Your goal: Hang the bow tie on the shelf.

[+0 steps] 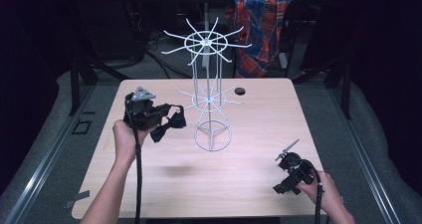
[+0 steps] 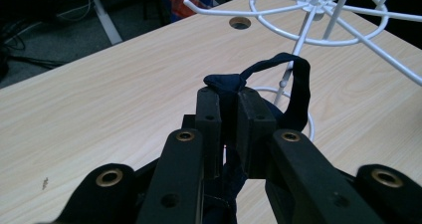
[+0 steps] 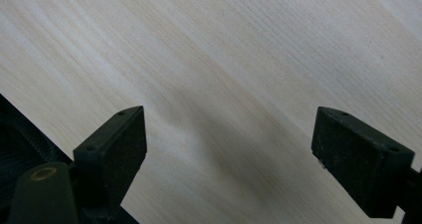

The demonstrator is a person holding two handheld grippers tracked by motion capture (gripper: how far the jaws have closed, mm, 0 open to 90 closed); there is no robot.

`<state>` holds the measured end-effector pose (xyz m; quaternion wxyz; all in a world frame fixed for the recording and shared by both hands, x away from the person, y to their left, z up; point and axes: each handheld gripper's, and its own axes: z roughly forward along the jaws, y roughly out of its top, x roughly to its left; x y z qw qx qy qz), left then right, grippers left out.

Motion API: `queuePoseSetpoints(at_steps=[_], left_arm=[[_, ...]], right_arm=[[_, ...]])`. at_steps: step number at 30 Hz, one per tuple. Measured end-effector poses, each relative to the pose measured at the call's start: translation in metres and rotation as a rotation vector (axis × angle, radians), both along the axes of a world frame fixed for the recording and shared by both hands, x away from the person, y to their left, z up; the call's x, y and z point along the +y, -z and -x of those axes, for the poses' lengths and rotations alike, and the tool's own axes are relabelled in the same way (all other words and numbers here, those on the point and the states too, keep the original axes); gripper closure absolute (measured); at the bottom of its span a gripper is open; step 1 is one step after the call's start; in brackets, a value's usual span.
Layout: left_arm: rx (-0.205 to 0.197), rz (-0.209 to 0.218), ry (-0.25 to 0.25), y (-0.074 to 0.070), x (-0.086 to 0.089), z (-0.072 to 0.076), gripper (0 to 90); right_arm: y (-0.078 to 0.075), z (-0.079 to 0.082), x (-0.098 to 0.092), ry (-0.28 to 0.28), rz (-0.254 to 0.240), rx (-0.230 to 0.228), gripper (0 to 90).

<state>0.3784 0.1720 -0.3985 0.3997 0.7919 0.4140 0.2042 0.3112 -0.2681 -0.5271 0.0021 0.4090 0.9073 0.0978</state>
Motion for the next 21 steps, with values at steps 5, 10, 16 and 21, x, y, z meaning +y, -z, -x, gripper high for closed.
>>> queuePoseSetpoints(at_steps=[5, 10, 16, 21], left_arm=[[0.023, 0.006, -0.003, 0.007, -0.003, -0.006, 81.4], [0.041, 0.012, 0.0, 0.014, -0.006, -0.009, 81.3], [0.062, 0.008, 0.01, 0.024, -0.011, -0.01, 81.3], [0.08, 0.053, 0.017, 0.032, -0.014, -0.012, 81.3]], right_arm=[[0.0, 0.0, 0.0, 0.006, -0.01, -0.001, 14.0], [0.0, 0.0, 0.0, 0.005, -0.01, -0.002, 14.0], [0.001, 0.001, 0.001, 0.014, -0.015, -0.005, 14.0], [0.001, 0.001, 0.0, 0.007, -0.002, -0.006, 14.0]])
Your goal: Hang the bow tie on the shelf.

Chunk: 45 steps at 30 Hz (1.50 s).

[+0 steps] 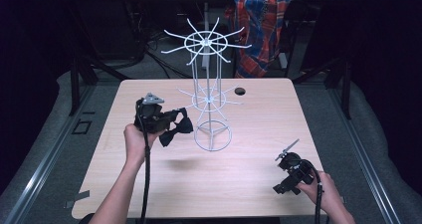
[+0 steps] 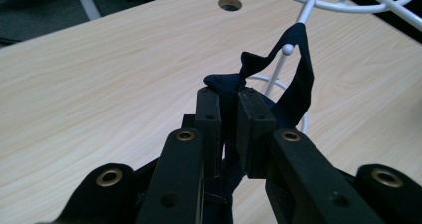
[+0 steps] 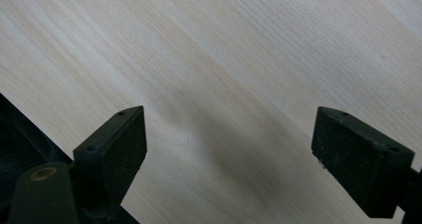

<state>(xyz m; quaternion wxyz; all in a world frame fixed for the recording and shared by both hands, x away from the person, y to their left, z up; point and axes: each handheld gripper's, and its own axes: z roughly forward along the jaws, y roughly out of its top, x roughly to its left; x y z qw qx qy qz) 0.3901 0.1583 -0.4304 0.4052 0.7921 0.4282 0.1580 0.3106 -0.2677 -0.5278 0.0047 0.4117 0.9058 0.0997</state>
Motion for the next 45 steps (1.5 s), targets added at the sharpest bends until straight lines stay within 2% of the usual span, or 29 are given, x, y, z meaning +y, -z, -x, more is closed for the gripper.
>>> queuePoseSetpoints(at_steps=[1, 16, 18, 22, 28, 34, 36, 37, 45], left_arm=[[-0.003, 0.012, 0.001, 0.003, -0.002, -0.001, 81.3], [0.004, 0.041, 0.009, 0.012, -0.016, -0.003, 81.4], [0.011, 0.039, 0.014, 0.013, -0.017, -0.004, 81.4], [-0.002, 0.041, -0.002, 0.015, -0.021, -0.004, 81.3], [-0.005, 0.031, 0.009, 0.015, -0.029, -0.005, 81.4], [-0.014, 0.033, 0.011, 0.015, -0.039, -0.007, 81.3], [-0.014, 0.033, 0.013, 0.015, -0.039, -0.007, 81.3], [-0.012, 0.036, 0.013, 0.015, -0.04, -0.007, 81.3], [-0.005, 0.038, 0.013, 0.015, -0.036, -0.007, 80.5]], right_arm=[[0.0, 0.0, 0.0, 0.001, 0.0, 0.0, 14.0], [0.0, -0.001, 0.0, -0.011, -0.001, 0.008, 14.0], [0.001, 0.0, 0.0, 0.005, -0.012, 0.002, 14.0], [0.001, 0.0, 0.0, 0.006, -0.011, 0.003, 14.0], [0.002, 0.0, 0.001, 0.008, -0.016, 0.005, 14.0], [0.0, -0.001, 0.0, -0.009, 0.004, 0.013, 14.0], [0.0, -0.001, -0.001, -0.012, 0.002, 0.008, 14.0], [0.001, 0.0, 0.0, 0.007, -0.013, 0.003, 14.0], [0.001, 0.0, 0.0, 0.001, -0.013, 0.004, 14.0]])
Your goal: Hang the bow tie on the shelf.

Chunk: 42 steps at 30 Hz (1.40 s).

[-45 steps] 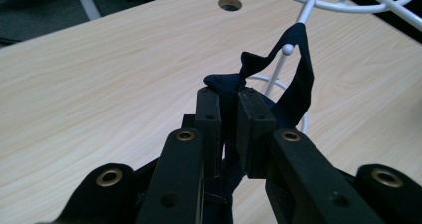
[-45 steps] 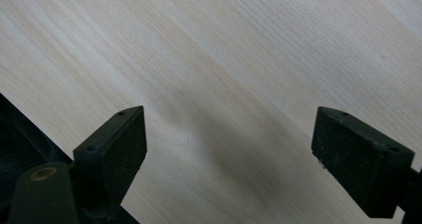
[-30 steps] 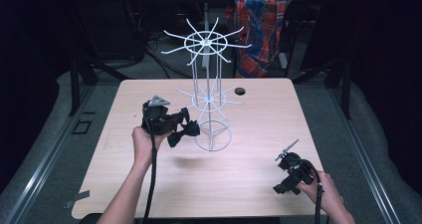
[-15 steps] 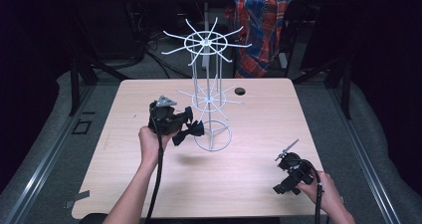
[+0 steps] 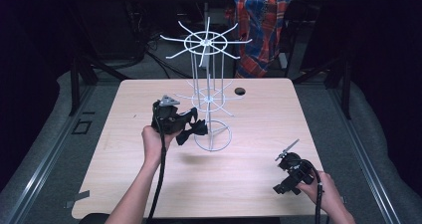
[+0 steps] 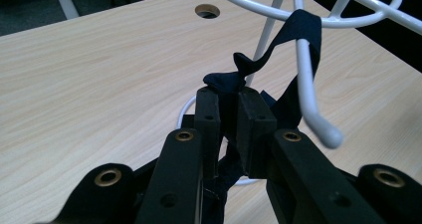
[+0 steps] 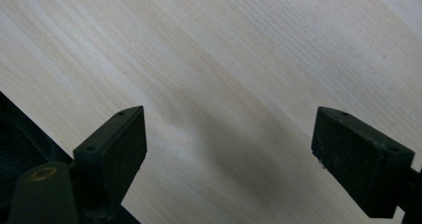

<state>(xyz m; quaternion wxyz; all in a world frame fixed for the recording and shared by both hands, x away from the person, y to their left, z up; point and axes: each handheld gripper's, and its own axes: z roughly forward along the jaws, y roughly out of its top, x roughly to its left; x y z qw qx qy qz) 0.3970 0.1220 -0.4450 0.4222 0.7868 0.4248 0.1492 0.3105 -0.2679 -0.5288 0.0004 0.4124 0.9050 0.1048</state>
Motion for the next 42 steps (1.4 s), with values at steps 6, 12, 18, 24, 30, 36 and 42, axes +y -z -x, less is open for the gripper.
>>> queuePoseSetpoints(at_steps=[6, 12, 18, 24, 30, 36, 42], left_arm=[[0.013, 0.0, 0.004, 0.002, 0.003, 0.0, 79.0], [0.022, -0.005, 0.012, 0.003, 0.004, 0.0, 75.8], [0.029, -0.008, 0.014, 0.004, 0.006, 0.001, 68.2], [0.052, -0.016, 0.014, 0.005, 0.012, 0.002, 60.2], [0.072, 0.011, -0.003, 0.005, 0.02, 0.003, 47.6], [0.082, 0.011, -0.001, 0.002, 0.029, 0.007, 33.4], [0.087, -0.01, 0.01, -0.004, 0.036, 0.013, 24.5]], right_arm=[[-0.001, -0.001, 0.0, -0.008, 0.005, 0.008, 14.0], [-0.001, -0.001, 0.0, -0.014, 0.013, 0.009, 14.0], [0.0, 0.0, 0.0, 0.003, -0.003, -0.002, 14.0], [-0.002, -0.001, 0.0, -0.017, 0.016, 0.01, 14.0], [0.0, 0.001, 0.0, 0.006, -0.008, -0.001, 14.0], [0.0, 0.001, 0.0, 0.009, -0.015, -0.007, 14.0], [-0.002, 0.001, 0.0, 0.007, -0.008, -0.011, 14.0]])
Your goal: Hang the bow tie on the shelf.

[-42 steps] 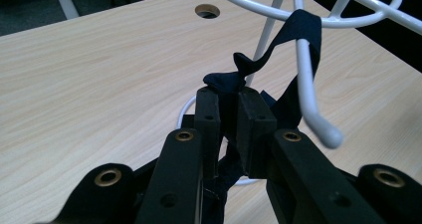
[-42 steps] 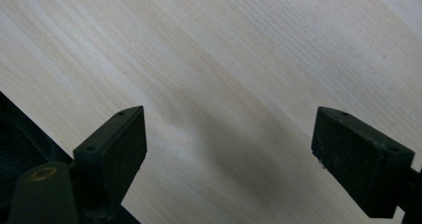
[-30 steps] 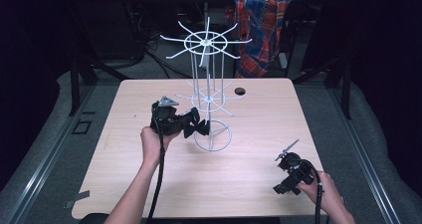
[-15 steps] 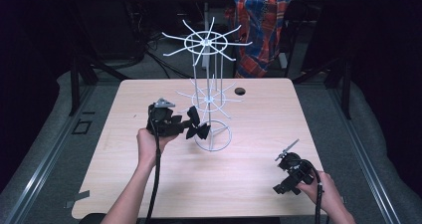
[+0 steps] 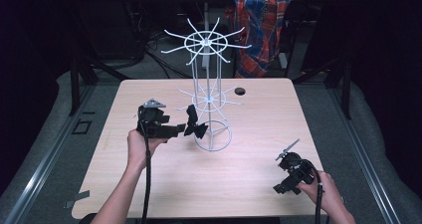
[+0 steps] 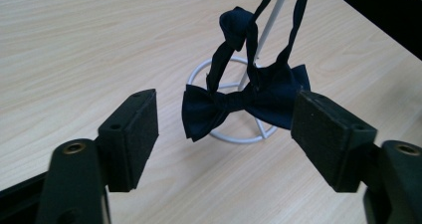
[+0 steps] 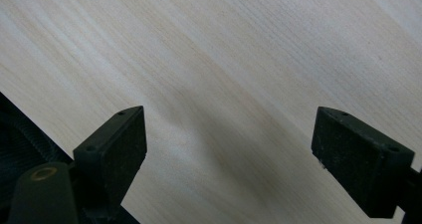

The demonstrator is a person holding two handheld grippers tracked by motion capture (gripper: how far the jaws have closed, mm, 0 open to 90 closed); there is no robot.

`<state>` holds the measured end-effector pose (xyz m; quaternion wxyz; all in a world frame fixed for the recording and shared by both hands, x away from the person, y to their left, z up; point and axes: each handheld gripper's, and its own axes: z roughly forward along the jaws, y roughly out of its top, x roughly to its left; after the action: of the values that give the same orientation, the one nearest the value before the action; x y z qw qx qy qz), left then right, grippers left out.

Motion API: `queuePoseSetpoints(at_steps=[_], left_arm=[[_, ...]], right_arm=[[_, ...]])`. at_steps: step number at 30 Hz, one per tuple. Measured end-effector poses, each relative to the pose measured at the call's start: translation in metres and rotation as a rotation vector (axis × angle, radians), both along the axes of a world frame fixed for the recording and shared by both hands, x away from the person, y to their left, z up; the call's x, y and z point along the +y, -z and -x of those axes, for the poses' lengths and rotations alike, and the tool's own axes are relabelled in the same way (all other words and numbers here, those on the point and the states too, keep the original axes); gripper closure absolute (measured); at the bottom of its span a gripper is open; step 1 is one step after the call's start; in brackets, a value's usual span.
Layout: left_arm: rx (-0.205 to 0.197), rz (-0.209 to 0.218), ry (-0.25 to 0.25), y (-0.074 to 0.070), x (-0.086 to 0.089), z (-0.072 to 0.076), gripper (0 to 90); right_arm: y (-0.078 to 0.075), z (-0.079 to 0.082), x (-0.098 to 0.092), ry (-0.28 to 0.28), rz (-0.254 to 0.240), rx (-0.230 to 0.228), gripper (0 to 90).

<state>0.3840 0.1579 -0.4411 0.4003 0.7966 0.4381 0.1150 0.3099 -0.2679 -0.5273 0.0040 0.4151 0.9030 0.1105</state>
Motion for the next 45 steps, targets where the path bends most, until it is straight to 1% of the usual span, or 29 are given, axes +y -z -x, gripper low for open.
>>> queuePoseSetpoints(at_steps=[1, 2, 4, 7, 11, 12, 16, 17, 18, 19, 20, 22, 24, 25, 26, 28, 31, 32, 34, 36, 38, 40, 41, 43, 44, 45], left_arm=[[-0.004, -0.007, 0.002, -0.001, 0.001, 0.001, 24.5], [-0.004, -0.014, 0.003, -0.002, 0.002, 0.003, 23.9], [-0.003, -0.031, 0.007, -0.003, 0.005, 0.008, 21.4], [-0.003, -0.049, 0.004, -0.003, 0.01, 0.014, 19.3], [0.005, -0.066, -0.006, -0.003, 0.019, 0.024, 16.6], [0.003, -0.071, -0.008, -0.002, 0.021, 0.027, 16.3], [0.02, -0.106, -0.011, 0.002, 0.03, 0.038, 15.2], [0.02, -0.114, -0.015, 0.004, 0.033, 0.041, 15.0], [0.026, -0.119, -0.019, 0.005, 0.036, 0.044, 14.7], [0.035, -0.119, -0.023, 0.007, 0.039, 0.046, 14.7], [0.042, -0.127, -0.027, 0.009, 0.042, 0.048, 14.6], [0.053, -0.148, -0.037, 0.014, 0.047, 0.052, 14.4], [0.075, -0.144, -0.043, 0.017, 0.052, 0.055, 13.4], [0.079, -0.146, -0.047, 0.018, 0.054, 0.058, 13.3], [0.075, -0.157, -0.048, 0.019, 0.056, 0.059, 13.1], [0.081, -0.166, -0.053, 0.02, 0.058, 0.062, 12.6], [0.091, -0.164, -0.059, 0.024, 0.062, 0.066, 11.9], [0.092, -0.167, -0.063, 0.025, 0.063, 0.067, 11.6], [0.105, -0.169, -0.059, 0.027, 0.065, 0.069, 10.9], [0.108, -0.168, -0.067, 0.03, 0.066, 0.071, 10.7], [0.116, -0.176, -0.071, 0.032, 0.067, 0.073, 10.5], [0.122, -0.175, -0.078, 0.035, 0.069, 0.075, 10.1], [0.127, -0.182, -0.078, 0.036, 0.07, 0.075, 10.0], [0.131, -0.191, -0.086, 0.04, 0.071, 0.077, 9.4], [0.138, -0.193, -0.082, 0.042, 0.073, 0.078, 9.3], [0.143, -0.188, -0.084, 0.044, 0.073, 0.078, 8.6]], right_arm=[[0.0, 0.0, 0.0, 0.0, 0.0, 0.0, 14.0], [-0.001, 0.0, 0.0, -0.006, 0.014, -0.001, 14.0], [-0.001, -0.001, -0.001, -0.015, 0.017, 0.005, 14.0], [-0.001, -0.001, -0.001, -0.014, 0.016, 0.005, 14.0], [-0.001, -0.001, -0.001, -0.014, 0.015, 0.005, 14.0], [-0.001, -0.001, 0.0, -0.01, 0.007, 0.004, 14.0], [0.0, -0.001, -0.001, -0.003, 0.007, -0.001, 14.0], [-0.001, -0.001, -0.001, -0.011, 0.011, 0.004, 14.0], [0.001, 0.0, 0.0, 0.009, -0.01, -0.007, 14.0], [0.001, 0.0, 0.0, 0.009, -0.01, -0.007, 14.0], [0.0, 0.0, 0.0, 0.0, -0.003, -0.002, 14.0], [0.0, 0.0, 0.0, 0.0, -0.004, -0.002, 14.0], [0.0, 0.0, 0.0, 0.007, -0.012, 0.0, 14.0], [0.0, 0.0, 0.0, 0.007, -0.011, 0.0, 14.0], [0.0, 0.0, 0.0, 0.002, -0.002, 0.0, 14.0], [0.0, 0.0, 0.0, 0.001, -0.002, 0.001, 14.0], [0.0, 0.0, 0.0, 0.007, -0.011, 0.0, 14.0], [0.0, 0.0, 0.0, 0.003, -0.001, 0.001, 14.0], [0.0, 0.0, 0.0, 0.001, -0.001, 0.001, 14.0], [0.0, 0.001, 0.0, 0.007, -0.011, 0.001, 14.0], [0.0, 0.0, 0.0, 0.007, -0.009, 0.001, 14.0], [-0.001, 0.0, 0.0, 0.001, 0.006, 0.001, 14.0], [0.0, 0.0, 0.0, 0.007, -0.009, 0.001, 14.0], [0.0, 0.0, 0.0, 0.002, -0.003, 0.001, 14.0], [0.0, 0.0, 0.0, 0.001, -0.003, -0.001, 14.0], [0.0, 0.0, 0.0, -0.001, 0.003, -0.004, 14.0]])
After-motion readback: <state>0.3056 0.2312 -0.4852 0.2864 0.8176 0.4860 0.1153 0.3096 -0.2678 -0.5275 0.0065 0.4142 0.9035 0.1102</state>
